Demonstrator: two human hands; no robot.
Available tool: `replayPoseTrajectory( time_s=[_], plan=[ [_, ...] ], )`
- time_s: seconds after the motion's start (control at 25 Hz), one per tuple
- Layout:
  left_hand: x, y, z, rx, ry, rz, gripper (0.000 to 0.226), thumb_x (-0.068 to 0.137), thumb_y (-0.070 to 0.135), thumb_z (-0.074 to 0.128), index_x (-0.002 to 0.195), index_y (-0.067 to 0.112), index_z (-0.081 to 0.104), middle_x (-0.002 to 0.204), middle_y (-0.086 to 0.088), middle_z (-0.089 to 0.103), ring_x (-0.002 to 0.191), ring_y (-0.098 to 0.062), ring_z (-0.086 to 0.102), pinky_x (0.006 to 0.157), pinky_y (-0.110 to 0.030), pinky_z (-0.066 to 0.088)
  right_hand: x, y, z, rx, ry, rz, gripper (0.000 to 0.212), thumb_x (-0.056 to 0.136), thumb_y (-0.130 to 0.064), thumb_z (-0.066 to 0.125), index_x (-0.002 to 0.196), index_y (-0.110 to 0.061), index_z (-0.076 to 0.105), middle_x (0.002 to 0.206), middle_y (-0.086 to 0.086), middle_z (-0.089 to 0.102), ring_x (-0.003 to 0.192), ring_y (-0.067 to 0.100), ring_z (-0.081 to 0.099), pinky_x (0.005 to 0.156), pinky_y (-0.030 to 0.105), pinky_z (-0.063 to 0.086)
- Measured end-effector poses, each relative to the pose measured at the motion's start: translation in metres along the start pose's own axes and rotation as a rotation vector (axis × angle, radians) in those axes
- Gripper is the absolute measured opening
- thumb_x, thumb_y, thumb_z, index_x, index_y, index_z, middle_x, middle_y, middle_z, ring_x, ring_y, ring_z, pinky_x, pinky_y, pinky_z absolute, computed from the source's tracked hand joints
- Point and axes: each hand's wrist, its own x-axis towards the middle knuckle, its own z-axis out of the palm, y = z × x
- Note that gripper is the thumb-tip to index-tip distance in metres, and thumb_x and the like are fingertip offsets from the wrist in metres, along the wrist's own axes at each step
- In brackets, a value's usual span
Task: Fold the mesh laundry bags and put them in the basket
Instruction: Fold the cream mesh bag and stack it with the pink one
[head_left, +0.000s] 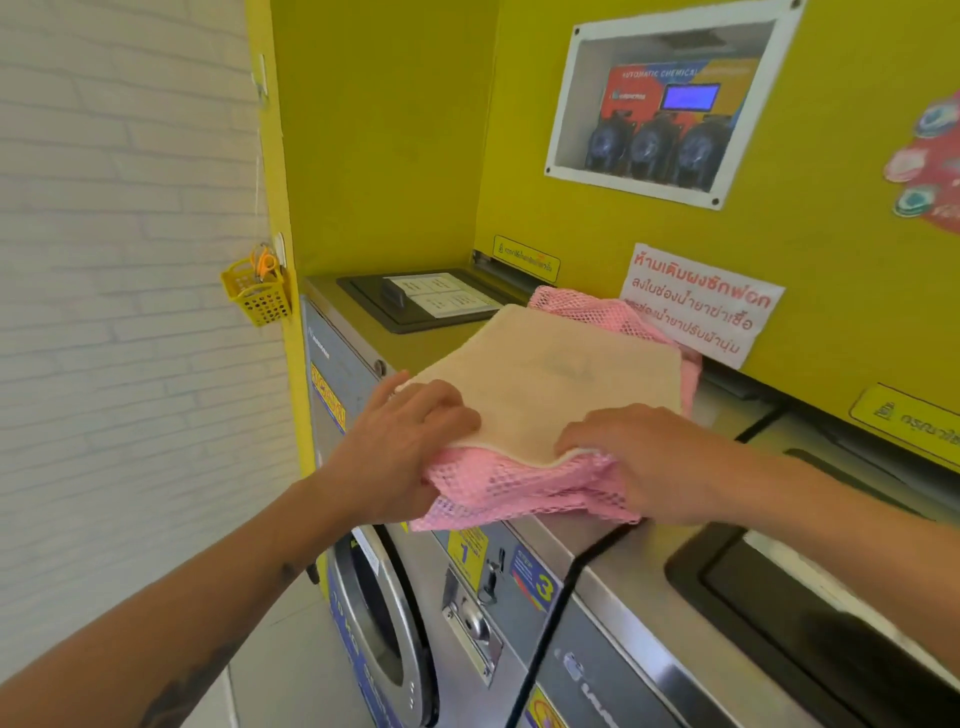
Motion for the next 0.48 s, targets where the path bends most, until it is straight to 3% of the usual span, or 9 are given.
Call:
replayPoseTrajectory(
  time_s=[0.08,0.2,0.28,0.4,0.48],
  plan=[
    [0.003,0.034,-0.003,-0.036,-0.057,0.030,0.055,0.066,0.025,0.062,0.121,0.025,0.059,0.112,-0.003,0.060,0.103,-0.025,0.059,0.099,-0.050,0.039,-0.030,0.025,0.002,0.107,-0.074,0.069,0.047,0.081,-0.020,0.059,0.124,-0.039,0.052,0.125,-0.008,0.056,0.114,0.018,0.054,0.095,0.040,0.047],
    [0.007,0.075,-0.012,-0.058,-0.072,0.050,0.054,0.069,0.028,0.053,0.123,0.022,0.059,0.111,-0.004,0.061,0.099,-0.026,0.059,0.094,-0.044,0.042,-0.057,0.040,0.015,0.183,-0.152,0.098,0.073,0.078,-0.055,0.062,0.142,-0.042,0.028,0.136,-0.006,0.041,0.123,0.019,0.046,0.103,0.040,0.041],
    [0.001,0.095,-0.017,-0.070,-0.150,0.010,0.065,0.072,0.037,0.053,0.136,0.025,0.048,0.126,-0.002,0.053,0.117,-0.025,0.052,0.104,-0.050,0.035,-0.060,0.046,0.029,0.140,-0.103,0.106,0.086,0.077,-0.066,0.059,0.149,-0.045,0.016,0.144,-0.003,0.034,0.132,0.024,0.037,0.109,0.043,0.035],
    [-0.018,0.120,-0.015,-0.047,-0.353,-0.138,0.109,0.066,0.062,0.063,0.152,0.029,0.006,0.154,0.000,0.017,0.146,-0.023,0.013,0.118,-0.057,0.003,-0.063,0.054,0.042,0.134,0.060,0.068,0.067,0.085,-0.057,0.057,0.146,-0.046,0.029,0.139,0.001,0.044,0.128,0.027,0.040,0.106,0.045,0.036],
    [-0.025,0.135,-0.007,-0.022,-0.364,-0.215,0.124,0.057,0.071,0.065,0.151,0.028,-0.003,0.156,-0.002,0.005,0.148,-0.026,0.001,0.117,-0.061,0.001,-0.069,0.050,0.045,0.050,0.170,0.015,0.052,0.092,-0.041,0.053,0.142,-0.042,0.039,0.129,0.002,0.052,0.120,0.027,0.046,0.098,0.045,0.042]
  ],
)
